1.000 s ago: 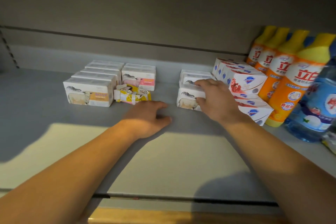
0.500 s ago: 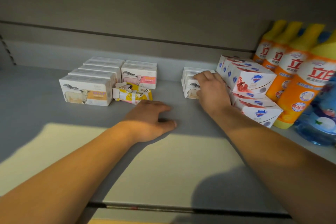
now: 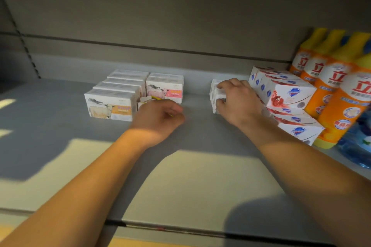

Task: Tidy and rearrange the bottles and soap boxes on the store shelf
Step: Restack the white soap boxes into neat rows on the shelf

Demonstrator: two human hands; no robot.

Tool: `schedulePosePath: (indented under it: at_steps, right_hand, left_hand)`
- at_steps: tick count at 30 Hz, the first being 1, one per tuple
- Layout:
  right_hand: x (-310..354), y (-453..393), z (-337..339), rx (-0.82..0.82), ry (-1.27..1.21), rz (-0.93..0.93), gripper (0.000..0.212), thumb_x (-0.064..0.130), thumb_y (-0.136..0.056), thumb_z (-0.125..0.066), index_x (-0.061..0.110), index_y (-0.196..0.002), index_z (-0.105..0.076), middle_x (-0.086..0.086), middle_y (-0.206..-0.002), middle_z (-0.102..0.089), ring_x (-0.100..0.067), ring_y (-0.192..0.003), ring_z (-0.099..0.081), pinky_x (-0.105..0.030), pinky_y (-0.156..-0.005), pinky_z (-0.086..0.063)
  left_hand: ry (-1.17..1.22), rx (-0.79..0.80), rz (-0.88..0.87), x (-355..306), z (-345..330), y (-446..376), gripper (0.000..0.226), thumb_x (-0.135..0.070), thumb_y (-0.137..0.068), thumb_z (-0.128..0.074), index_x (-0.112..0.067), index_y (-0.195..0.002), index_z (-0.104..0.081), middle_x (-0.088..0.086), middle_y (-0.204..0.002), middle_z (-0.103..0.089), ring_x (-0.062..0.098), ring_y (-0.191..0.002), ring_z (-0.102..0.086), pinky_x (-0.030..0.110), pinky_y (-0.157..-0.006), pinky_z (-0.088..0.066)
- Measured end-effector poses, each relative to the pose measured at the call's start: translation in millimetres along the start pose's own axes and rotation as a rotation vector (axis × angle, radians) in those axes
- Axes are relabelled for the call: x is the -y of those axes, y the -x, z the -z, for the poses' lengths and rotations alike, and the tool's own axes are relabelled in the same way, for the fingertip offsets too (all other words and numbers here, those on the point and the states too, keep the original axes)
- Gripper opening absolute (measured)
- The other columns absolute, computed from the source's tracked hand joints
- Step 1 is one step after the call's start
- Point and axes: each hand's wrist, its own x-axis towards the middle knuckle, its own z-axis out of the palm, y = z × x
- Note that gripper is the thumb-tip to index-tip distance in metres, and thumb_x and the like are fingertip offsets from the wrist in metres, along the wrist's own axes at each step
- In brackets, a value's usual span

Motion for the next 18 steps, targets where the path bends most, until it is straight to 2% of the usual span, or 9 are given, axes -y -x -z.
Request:
schedulePosePath:
  at_steps: [2,4,6,8,10,12,15,18]
  right_hand:
    - [26,0,3,0.016,-0.217,0.037,0.035,0.022,-0.085,-0.061,0.017,-0.119,-0.064,-0.007,-0.121,-0.062,-0.029,-0.112,-0.055,-0.034,-0.096,-0.043]
    - [55,-1,-2,0.095,-0.37,0.068,0.032,0.027,-0.085,-0.063,0.018,-0.116,-0.065,-0.006,-0.118,-0.063,-0.026,-0.111,-0.058,-0.032,-0.093,-0.044]
    - [79,-2,-11,0.183,-0.416,0.078,0.04,0.035,-0.085,-0.066,0.02,-0.121,-0.063,-0.005,-0.123,-0.061,-0.023,-0.115,-0.056,-0.03,-0.094,-0.044]
    - [97,0,-22,0.268,-0.422,0.085,0.051,0.042,-0.083,-0.069,0.021,-0.129,-0.059,-0.005,-0.131,-0.057,-0.023,-0.121,-0.053,-0.028,-0.097,-0.04]
    - [107,4,-33,0.341,-0.434,0.089,0.06,0.042,-0.082,-0.071,0.021,-0.135,-0.054,-0.007,-0.136,-0.054,-0.024,-0.125,-0.05,-0.027,-0.099,-0.039]
    - [108,7,-39,0.345,-0.456,0.067,0.058,0.038,-0.084,-0.07,0.02,-0.136,-0.052,-0.009,-0.136,-0.055,-0.026,-0.123,-0.051,-0.029,-0.099,-0.041]
    - [101,13,-35,0.285,-0.501,-0.015,0.049,0.037,-0.079,-0.072,0.025,-0.125,-0.06,-0.005,-0.125,-0.062,-0.024,-0.113,-0.058,-0.028,-0.088,-0.046]
    - [86,24,-22,0.245,-0.542,-0.084,0.045,0.044,-0.069,-0.074,0.03,-0.11,-0.065,0.005,-0.11,-0.069,-0.015,-0.1,-0.063,-0.025,-0.082,-0.049]
  left_hand:
    - [0.078,-0.146,0.041,3,13,-1,0.013,-0.017,-0.08,-0.068,-0.029,-0.079,-0.072,-0.012,-0.078,-0.074,0.001,-0.075,-0.067,0.017,-0.074,-0.049]
    - [0.155,-0.255,0.105,9,24,-4,0.009,-0.021,-0.079,-0.066,-0.027,-0.08,-0.072,-0.007,-0.079,-0.074,0.01,-0.078,-0.068,0.027,-0.078,-0.054]
    - [0.223,-0.308,0.148,11,31,-6,0.015,-0.027,-0.075,-0.062,-0.023,-0.086,-0.073,-0.001,-0.084,-0.074,0.022,-0.084,-0.069,0.041,-0.085,-0.055]
    - [0.255,-0.342,0.161,11,33,-7,0.02,-0.03,-0.072,-0.059,-0.022,-0.085,-0.072,0.001,-0.084,-0.073,0.025,-0.085,-0.069,0.046,-0.085,-0.055]
    - [0.272,-0.371,0.16,12,34,-9,0.018,-0.03,-0.072,-0.058,-0.023,-0.082,-0.071,0.0,-0.081,-0.073,0.025,-0.082,-0.069,0.048,-0.083,-0.056]
    - [0.296,-0.39,0.167,13,35,-9,0.016,-0.029,-0.072,-0.058,-0.024,-0.081,-0.071,-0.001,-0.079,-0.072,0.025,-0.08,-0.069,0.049,-0.081,-0.056]
    - [0.287,-0.379,0.163,12,32,-9,0.015,-0.029,-0.075,-0.059,-0.023,-0.082,-0.07,-0.002,-0.08,-0.072,0.023,-0.08,-0.069,0.046,-0.082,-0.056]
    - [0.219,-0.357,0.123,12,24,-9,0.007,-0.024,-0.082,-0.063,-0.023,-0.084,-0.07,-0.005,-0.08,-0.072,0.016,-0.078,-0.068,0.039,-0.08,-0.056]
